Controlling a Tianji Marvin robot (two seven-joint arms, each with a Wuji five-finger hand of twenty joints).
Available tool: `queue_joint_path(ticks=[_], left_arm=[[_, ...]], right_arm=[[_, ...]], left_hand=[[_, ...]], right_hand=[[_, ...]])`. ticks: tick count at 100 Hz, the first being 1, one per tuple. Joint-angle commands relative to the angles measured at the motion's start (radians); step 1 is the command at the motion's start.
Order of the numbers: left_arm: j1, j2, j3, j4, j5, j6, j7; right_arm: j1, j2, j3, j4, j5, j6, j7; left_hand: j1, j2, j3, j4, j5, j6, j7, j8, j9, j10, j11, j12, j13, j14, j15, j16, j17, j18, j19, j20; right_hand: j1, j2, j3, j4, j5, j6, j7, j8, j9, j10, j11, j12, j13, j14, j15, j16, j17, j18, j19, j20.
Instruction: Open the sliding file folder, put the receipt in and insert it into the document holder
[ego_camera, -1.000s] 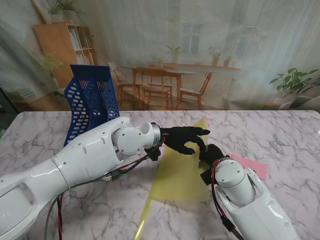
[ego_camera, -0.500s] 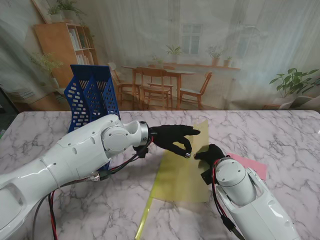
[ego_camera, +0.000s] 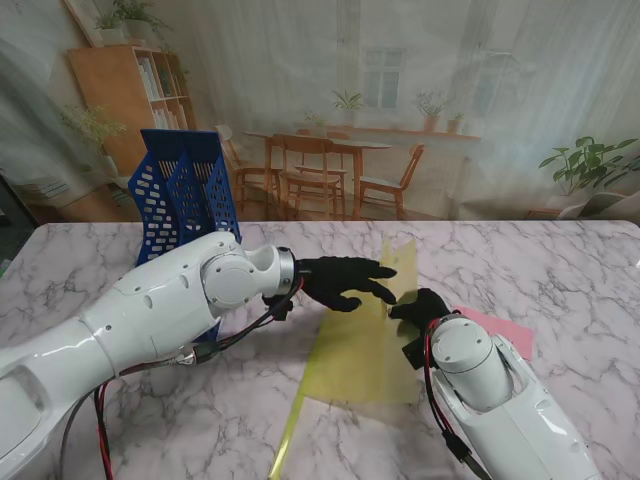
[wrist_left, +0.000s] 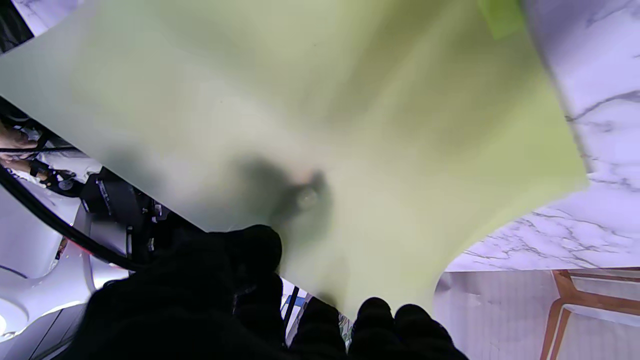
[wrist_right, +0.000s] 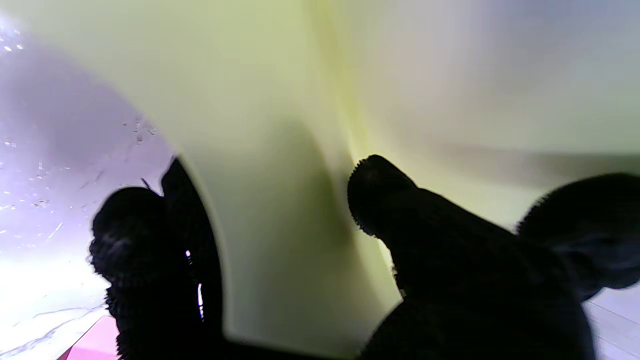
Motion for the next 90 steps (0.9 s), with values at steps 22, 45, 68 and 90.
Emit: queue_joint_path(ticks=[22, 45, 68, 90], left_arm=[[-0.013, -0.024, 0.040, 0.027, 0.087, -0.008, 0.071], [-0.019, -0.068, 0.068, 0.068, 0.120, 0.015, 0.141], [-0.015, -0.077, 0.073, 0.085, 0.163, 0.000, 0.189], [0.049, -0.022, -0.017, 0.023, 0.264, -0.030, 0.239]], right_arm=[[0.005, 0.000, -0.003, 0.003, 0.007, 0.008, 0.010], [0.004, 0.002, -0.002, 0.002, 0.014, 0.009, 0.019], [0.000, 0.002, 0.003, 0.000, 0.018, 0.004, 0.018], [-0.003, 0.000, 0.007, -0.001, 0.019, 0.004, 0.011]], left_hand=[[0.333, -0.010, -0.511, -0.424, 0.054, -0.075, 0.294, 0.169, -0.025, 0.043, 0.020, 0.142, -0.015, 0.019, 0.022, 0.088, -0.008, -0.028, -0.038, -0.022], [0.424, -0.054, -0.607, -0.442, 0.164, -0.105, 0.451, 0.206, -0.001, 0.029, 0.045, 0.201, 0.003, 0.007, 0.058, 0.108, -0.008, -0.031, -0.038, -0.022], [0.401, -0.056, -0.675, -0.439, 0.347, -0.071, 0.686, 0.126, 0.046, -0.004, 0.150, 0.207, 0.044, -0.008, 0.176, 0.174, -0.007, -0.037, -0.038, -0.022], [0.427, -0.024, -0.666, -0.450, 0.293, -0.029, 0.765, 0.186, 0.067, -0.007, 0.243, 0.238, 0.059, -0.017, 0.265, 0.228, -0.003, -0.052, -0.032, -0.014]], right_hand=[[0.063, 0.047, 0.026, 0.000, -0.018, -0.063, 0.009, -0.006, -0.005, 0.009, 0.057, 0.012, 0.015, 0.001, 0.016, -0.008, -0.003, 0.007, 0.045, 0.020], [0.064, 0.047, 0.026, 0.001, -0.016, -0.062, 0.010, -0.008, -0.006, 0.012, 0.062, 0.014, 0.016, 0.001, 0.021, -0.005, 0.001, 0.007, 0.048, 0.025], [0.065, 0.048, 0.026, 0.001, -0.016, -0.063, 0.011, -0.009, -0.006, 0.012, 0.063, 0.014, 0.015, 0.002, 0.022, -0.004, 0.001, 0.008, 0.047, 0.028], [0.064, 0.051, 0.024, 0.001, -0.018, -0.066, 0.011, -0.008, -0.008, 0.012, 0.063, 0.013, 0.015, 0.002, 0.021, -0.005, 0.001, 0.008, 0.046, 0.030]])
